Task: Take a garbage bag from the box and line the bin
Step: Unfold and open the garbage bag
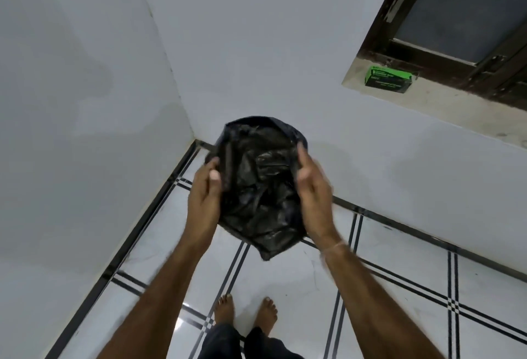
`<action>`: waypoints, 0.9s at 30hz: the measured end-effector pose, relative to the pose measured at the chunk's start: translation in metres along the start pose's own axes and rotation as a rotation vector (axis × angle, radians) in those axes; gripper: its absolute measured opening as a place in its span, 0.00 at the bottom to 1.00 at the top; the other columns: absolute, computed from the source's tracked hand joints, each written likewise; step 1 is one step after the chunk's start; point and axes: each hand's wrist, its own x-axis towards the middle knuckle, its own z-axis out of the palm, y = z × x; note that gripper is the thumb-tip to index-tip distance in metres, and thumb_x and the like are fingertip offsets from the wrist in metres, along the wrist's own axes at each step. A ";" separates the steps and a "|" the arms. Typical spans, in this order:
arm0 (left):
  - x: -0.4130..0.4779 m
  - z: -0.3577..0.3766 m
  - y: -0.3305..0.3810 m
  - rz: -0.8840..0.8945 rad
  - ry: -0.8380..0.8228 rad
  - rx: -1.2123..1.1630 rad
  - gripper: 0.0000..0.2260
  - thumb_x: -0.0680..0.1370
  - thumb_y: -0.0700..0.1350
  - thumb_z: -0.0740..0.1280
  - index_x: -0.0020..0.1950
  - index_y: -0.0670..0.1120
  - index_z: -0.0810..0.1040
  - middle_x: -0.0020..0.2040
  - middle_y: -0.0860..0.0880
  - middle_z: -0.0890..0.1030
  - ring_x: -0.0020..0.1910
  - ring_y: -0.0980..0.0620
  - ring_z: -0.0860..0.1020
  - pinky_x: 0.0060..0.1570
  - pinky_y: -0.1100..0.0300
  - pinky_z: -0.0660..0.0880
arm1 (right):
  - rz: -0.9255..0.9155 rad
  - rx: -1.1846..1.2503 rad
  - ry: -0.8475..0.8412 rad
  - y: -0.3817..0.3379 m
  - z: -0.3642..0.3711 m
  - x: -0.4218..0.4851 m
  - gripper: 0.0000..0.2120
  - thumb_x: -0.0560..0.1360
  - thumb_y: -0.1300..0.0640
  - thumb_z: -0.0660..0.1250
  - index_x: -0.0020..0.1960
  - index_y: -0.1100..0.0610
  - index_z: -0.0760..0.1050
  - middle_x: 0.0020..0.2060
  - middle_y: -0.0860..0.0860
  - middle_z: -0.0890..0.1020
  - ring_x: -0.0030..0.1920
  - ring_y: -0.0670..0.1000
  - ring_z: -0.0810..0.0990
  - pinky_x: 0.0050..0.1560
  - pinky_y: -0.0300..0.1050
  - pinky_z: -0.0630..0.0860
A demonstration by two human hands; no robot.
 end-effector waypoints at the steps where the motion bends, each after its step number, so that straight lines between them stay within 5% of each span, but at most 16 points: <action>1: 0.002 -0.003 -0.012 -0.033 -0.030 0.032 0.20 0.84 0.58 0.58 0.73 0.52 0.73 0.70 0.51 0.76 0.70 0.54 0.75 0.65 0.58 0.75 | 0.153 -0.014 -0.002 0.018 0.005 0.001 0.32 0.75 0.27 0.61 0.72 0.42 0.74 0.72 0.46 0.76 0.72 0.47 0.75 0.74 0.47 0.69; 3: 0.003 -0.010 -0.033 -0.127 -0.060 0.095 0.18 0.84 0.55 0.60 0.71 0.51 0.74 0.69 0.48 0.76 0.69 0.48 0.76 0.63 0.54 0.77 | 0.373 -0.094 -0.096 0.063 0.004 0.004 0.39 0.68 0.19 0.59 0.67 0.44 0.79 0.67 0.47 0.80 0.67 0.49 0.79 0.73 0.51 0.71; 6: 0.014 -0.032 -0.041 -0.174 -0.007 0.080 0.15 0.85 0.48 0.62 0.71 0.46 0.74 0.68 0.46 0.77 0.67 0.48 0.76 0.66 0.51 0.76 | 0.456 -0.044 -0.150 0.061 0.009 0.010 0.37 0.69 0.20 0.58 0.64 0.43 0.81 0.61 0.46 0.84 0.63 0.51 0.82 0.69 0.54 0.74; 12: 0.046 -0.069 -0.024 -0.131 0.024 0.021 0.18 0.85 0.40 0.62 0.75 0.42 0.71 0.68 0.45 0.78 0.65 0.50 0.76 0.65 0.55 0.75 | 0.347 0.158 -0.164 -0.007 0.033 0.025 0.36 0.76 0.26 0.56 0.67 0.52 0.80 0.63 0.55 0.83 0.65 0.55 0.81 0.67 0.54 0.76; 19: 0.083 -0.084 0.001 -0.076 0.000 -0.004 0.18 0.84 0.39 0.63 0.74 0.46 0.74 0.67 0.47 0.79 0.66 0.51 0.77 0.68 0.54 0.74 | 0.306 0.297 -0.130 -0.036 0.045 0.018 0.24 0.85 0.38 0.43 0.55 0.46 0.77 0.41 0.37 0.87 0.43 0.34 0.85 0.41 0.28 0.78; 27: 0.112 -0.076 0.007 -0.060 -0.012 0.001 0.18 0.83 0.38 0.63 0.74 0.46 0.74 0.68 0.46 0.80 0.66 0.50 0.78 0.68 0.52 0.75 | 0.296 0.270 -0.096 -0.035 0.043 0.043 0.26 0.85 0.40 0.42 0.55 0.49 0.76 0.42 0.41 0.86 0.38 0.37 0.86 0.34 0.31 0.79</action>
